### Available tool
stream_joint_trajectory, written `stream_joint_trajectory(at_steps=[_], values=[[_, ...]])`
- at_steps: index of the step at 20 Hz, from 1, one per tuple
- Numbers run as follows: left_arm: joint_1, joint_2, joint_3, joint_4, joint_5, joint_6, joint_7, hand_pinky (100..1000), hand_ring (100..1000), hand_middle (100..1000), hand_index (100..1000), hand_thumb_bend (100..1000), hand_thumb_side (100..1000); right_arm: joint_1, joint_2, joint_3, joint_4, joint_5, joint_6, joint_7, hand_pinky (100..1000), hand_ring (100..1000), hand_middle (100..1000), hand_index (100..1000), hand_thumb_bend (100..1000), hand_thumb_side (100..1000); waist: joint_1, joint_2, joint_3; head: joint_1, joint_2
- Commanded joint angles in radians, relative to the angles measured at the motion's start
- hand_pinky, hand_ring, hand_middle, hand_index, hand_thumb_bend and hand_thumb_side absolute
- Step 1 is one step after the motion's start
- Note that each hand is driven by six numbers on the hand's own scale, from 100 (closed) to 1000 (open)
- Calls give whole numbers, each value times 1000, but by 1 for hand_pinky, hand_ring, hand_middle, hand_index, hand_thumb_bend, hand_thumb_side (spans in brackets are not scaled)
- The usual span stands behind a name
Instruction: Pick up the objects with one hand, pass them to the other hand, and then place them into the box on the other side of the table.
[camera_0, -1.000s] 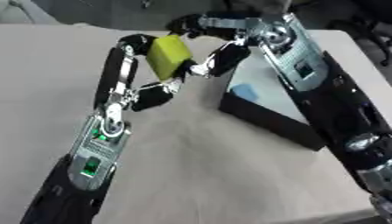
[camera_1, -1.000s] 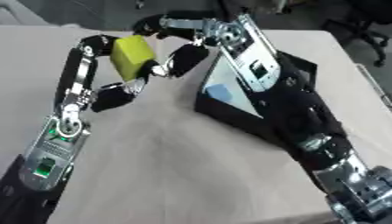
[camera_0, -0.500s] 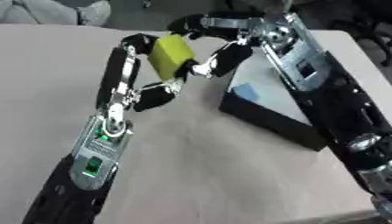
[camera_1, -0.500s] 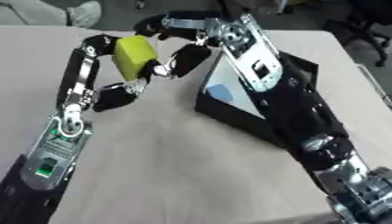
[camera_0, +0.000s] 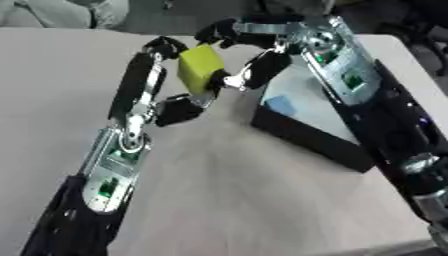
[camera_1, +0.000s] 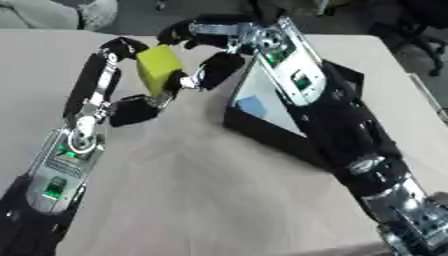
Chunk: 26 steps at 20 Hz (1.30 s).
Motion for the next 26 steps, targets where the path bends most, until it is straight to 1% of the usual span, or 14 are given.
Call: stream_joint_trajectory(at_steps=[1,7,9,11,13,15,16,19,22,26], values=[[-17,-24,-20,-9,-22,2,-16,918,771,727,916,636,384,-28,-10,-11,-29,-11,1,-2,968,1000,963,607,100,214,-5,-12,-2,0,-8],[-16,-25,-22,-8,-46,-1,-41,922,775,728,915,665,415,-27,-12,-11,-30,-10,7,0,964,1000,957,601,100,217,-6,-11,-3,0,-7],[-17,-25,-23,-9,-54,-6,-51,924,778,730,914,685,439,-26,-12,-10,-29,-8,9,-1,963,1000,956,599,100,218,-7,-11,-3,0,-6],[-16,-25,-24,-10,-61,-14,-62,930,783,731,923,723,495,-26,-13,-10,-29,-6,11,-3,961,1000,954,597,100,219,-7,-11,-3,0,-6],[-17,-25,-24,-10,-69,-21,-71,932,783,727,921,733,512,-26,-13,-10,-29,-4,12,-3,961,1000,953,596,100,220,-7,-11,-4,1,-5],[-17,-25,-24,-11,-73,-26,-77,933,785,729,920,730,504,-25,-14,-10,-29,-3,13,-4,960,1000,952,595,100,220,-7,-10,-4,2,-4],[-17,-24,-24,-12,-74,-28,-78,933,785,729,920,706,477,-25,-14,-10,-29,-2,14,-5,959,1000,952,595,100,221,-7,-10,-4,2,-4],[-16,-23,-23,-12,-72,-30,-81,932,783,725,915,689,471,-25,-16,-10,-29,0,14,-7,958,1000,951,593,100,221,-7,-11,-4,2,-5],[-13,-22,-17,-9,-74,-5,-66,929,777,719,912,663,463,-24,-19,-11,-31,-1,13,-8,958,1000,953,594,100,221,-7,-12,-5,2,-6],[-8,-14,-3,13,-77,77,-12,921,769,713,916,650,449,-18,-30,-20,-47,-11,17,-15,958,1000,960,596,100,217,-4,-17,-9,2,-9]])
